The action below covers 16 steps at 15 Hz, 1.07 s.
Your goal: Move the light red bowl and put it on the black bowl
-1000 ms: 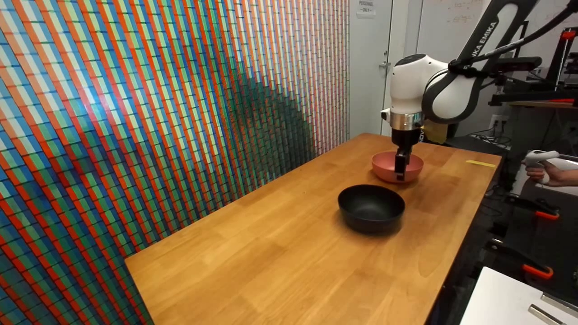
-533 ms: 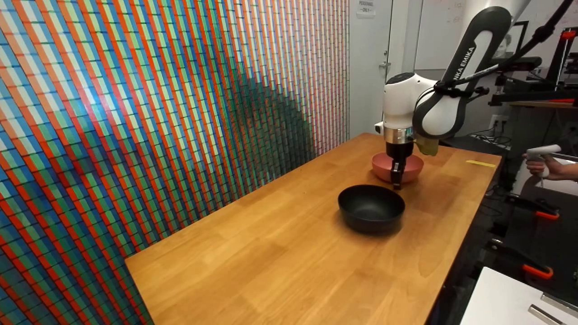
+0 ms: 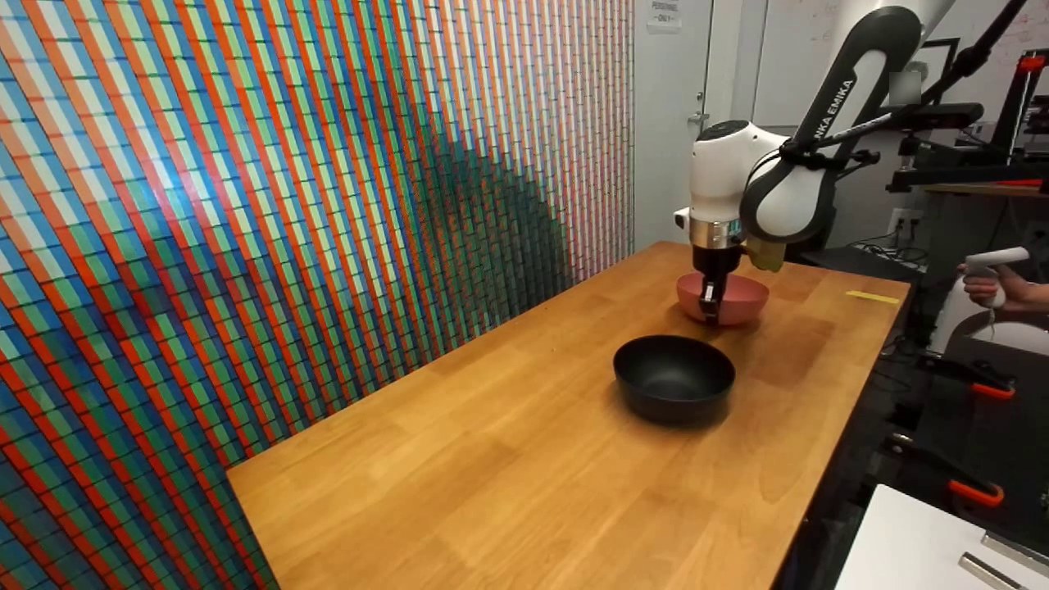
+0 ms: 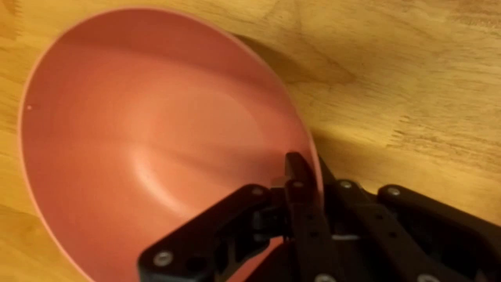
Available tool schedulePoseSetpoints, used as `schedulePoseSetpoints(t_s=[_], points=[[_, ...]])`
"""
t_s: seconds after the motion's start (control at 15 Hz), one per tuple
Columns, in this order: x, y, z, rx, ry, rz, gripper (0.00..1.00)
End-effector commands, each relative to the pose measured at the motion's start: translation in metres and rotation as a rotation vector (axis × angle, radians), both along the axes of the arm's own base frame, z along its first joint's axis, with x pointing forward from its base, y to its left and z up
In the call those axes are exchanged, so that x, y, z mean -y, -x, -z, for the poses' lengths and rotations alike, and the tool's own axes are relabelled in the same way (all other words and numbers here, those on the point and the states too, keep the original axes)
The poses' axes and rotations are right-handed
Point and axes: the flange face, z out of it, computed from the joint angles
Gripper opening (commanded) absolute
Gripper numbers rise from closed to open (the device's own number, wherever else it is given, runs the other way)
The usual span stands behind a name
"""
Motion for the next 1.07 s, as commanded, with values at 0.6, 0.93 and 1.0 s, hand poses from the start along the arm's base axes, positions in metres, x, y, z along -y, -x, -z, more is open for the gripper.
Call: schedulePoseSetpoints(t_s=[0.6, 0.93, 1.0], points=[[-0.057, 0.025, -0.072, 0.184, -0.015, -0.212, 0.02], [-0.115, 0.078, -0.100, 0.271, -0.039, -0.426, 0.02], [-0.125, 0.090, -0.104, 0.279, -0.049, -0.465, 0.02]])
